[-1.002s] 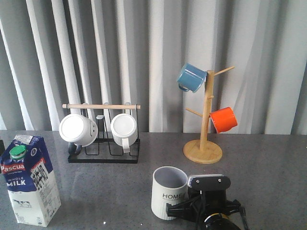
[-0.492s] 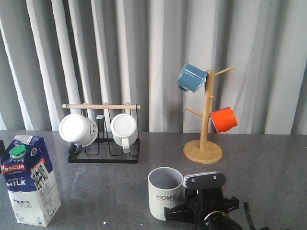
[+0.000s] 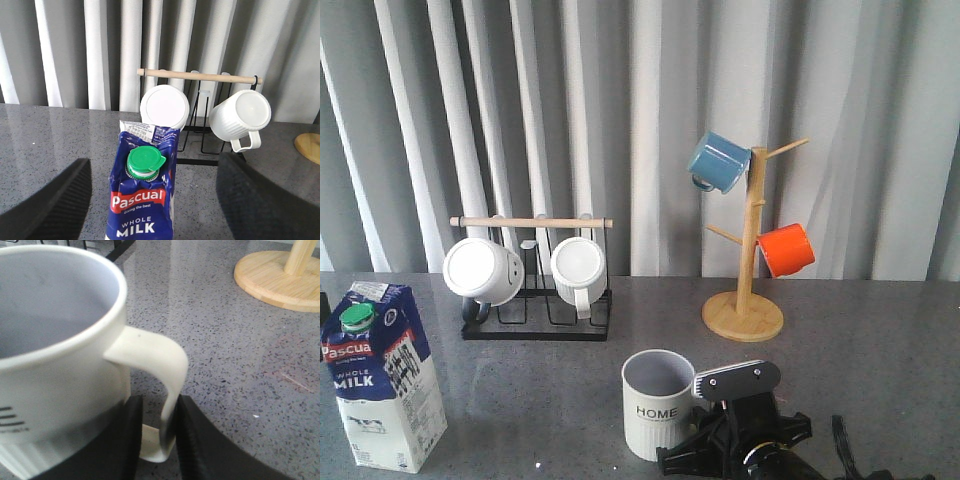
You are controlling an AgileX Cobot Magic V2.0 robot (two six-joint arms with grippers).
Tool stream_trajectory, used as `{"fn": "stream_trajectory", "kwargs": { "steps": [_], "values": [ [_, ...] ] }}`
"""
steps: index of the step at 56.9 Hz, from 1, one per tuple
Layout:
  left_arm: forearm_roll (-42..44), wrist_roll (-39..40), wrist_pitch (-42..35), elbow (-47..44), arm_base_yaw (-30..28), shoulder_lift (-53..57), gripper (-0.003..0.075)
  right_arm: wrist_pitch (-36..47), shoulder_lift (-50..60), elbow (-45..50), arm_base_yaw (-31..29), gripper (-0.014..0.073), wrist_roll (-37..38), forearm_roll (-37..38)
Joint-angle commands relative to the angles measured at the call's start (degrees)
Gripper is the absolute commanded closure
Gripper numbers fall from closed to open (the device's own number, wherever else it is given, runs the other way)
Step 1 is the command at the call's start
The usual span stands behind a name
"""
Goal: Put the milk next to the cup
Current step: 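Slide the white mug with the right gripper toward the table center, then open the right gripper and withdraw it from the mug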
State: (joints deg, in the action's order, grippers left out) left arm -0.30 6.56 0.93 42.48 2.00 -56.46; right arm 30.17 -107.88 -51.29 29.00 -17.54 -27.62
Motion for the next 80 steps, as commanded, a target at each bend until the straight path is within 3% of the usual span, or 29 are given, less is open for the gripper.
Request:
{"fn": "stream_trajectory", "kwargs": {
  "steps": [1,12,22,34,48,58,65,69,73,80],
  "values": [
    [-0.6,0.6,-4.5,1.9,-0.1,0.6,0.0225,3.0,3.6,-1.1,-0.1,0.0342,0.0,1.3],
    [-0.6,0.6,-4.5,1.9,-0.1,0.6,0.0225,3.9,5.1,0.5,-0.1,0.0238,0.2,1.3],
    [-0.6,0.6,-4.5,1.9,-0.1,0.6,0.0225,11.1,7.9,7.7,-0.1,0.0228,1.5,1.1],
    [-0.6,0.6,-4.5,1.9,-0.1,0.6,0.0225,12.4,16.2,14.2,-0.4,0.0228,0.2,2.1],
    [-0.6,0.6,-4.5,1.9,-0.1,0.6,0.0225,4.2,32.5,14.6,-9.0,0.0228,-1.1,17.4],
    [-0.6,0.6,-4.5,1.9,-0.1,0.6,0.0225,-2.3,43.5,13.4,-18.1,0.0235,6.8,26.1],
    [-0.6,0.6,-4.5,1.9,-0.1,0.6,0.0225,-9.6,50.1,11.2,-23.8,0.0301,17.9,36.8],
    [-0.6,0.6,-4.5,1.9,-0.1,0.6,0.0225,-11.4,53.0,10.8,-25.7,0.0419,24.3,42.9],
    [-0.6,0.6,-4.5,1.9,-0.1,0.6,0.0225,-12.1,55.1,10.8,-27.2,0.0605,31.1,47.6],
    [-0.6,0.6,-4.5,1.9,-0.1,0.6,0.0225,-12.5,56.4,10.8,-28.0,0.0603,36.8,48.9]
  ]
}}
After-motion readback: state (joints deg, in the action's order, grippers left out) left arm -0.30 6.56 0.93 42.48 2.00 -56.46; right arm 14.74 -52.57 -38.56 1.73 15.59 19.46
